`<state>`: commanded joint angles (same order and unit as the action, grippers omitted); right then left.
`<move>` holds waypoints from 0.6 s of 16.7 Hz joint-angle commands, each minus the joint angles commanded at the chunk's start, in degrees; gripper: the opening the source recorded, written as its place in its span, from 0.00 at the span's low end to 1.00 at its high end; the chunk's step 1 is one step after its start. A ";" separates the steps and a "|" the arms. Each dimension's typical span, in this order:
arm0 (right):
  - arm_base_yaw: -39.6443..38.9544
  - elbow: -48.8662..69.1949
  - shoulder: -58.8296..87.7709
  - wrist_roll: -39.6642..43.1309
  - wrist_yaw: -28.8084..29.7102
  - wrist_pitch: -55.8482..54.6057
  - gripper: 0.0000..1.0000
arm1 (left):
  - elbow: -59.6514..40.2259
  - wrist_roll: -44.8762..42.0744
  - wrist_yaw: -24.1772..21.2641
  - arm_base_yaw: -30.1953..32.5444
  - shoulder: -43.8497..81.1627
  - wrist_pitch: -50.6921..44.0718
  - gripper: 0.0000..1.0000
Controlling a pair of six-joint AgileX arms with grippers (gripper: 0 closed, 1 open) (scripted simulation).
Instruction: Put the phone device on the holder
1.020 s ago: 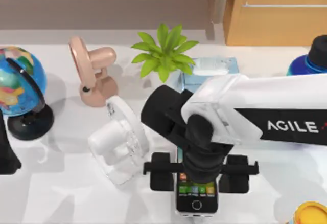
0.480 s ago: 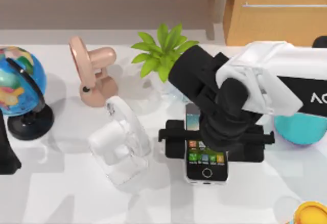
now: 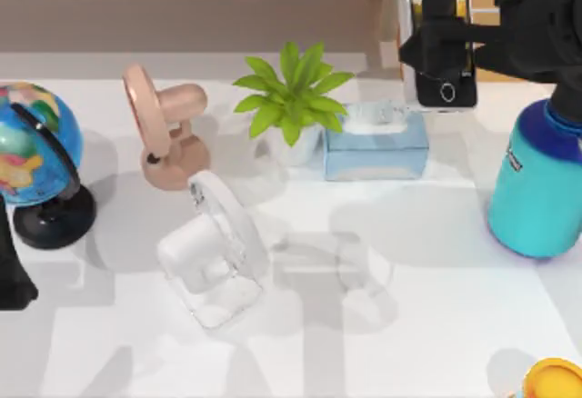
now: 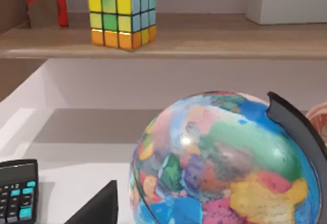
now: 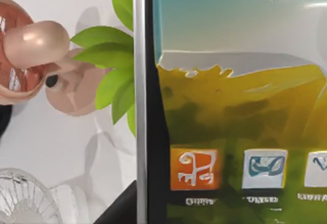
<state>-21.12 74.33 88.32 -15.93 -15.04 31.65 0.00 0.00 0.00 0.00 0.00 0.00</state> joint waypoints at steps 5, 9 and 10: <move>23.28 -5.52 -7.39 22.10 -18.79 -10.74 0.00 | 0.00 0.00 0.00 0.00 0.00 0.00 1.00; 43.14 -13.43 -9.76 38.25 -32.58 -17.15 0.00 | 0.00 0.00 0.00 0.00 0.00 0.00 1.00; 47.88 -15.66 -9.78 41.89 -35.39 -18.34 0.00 | 0.00 0.00 0.00 0.00 0.00 0.00 1.00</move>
<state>26.76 58.66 78.54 25.95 -50.43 13.31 0.00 0.00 0.00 0.00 0.00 0.00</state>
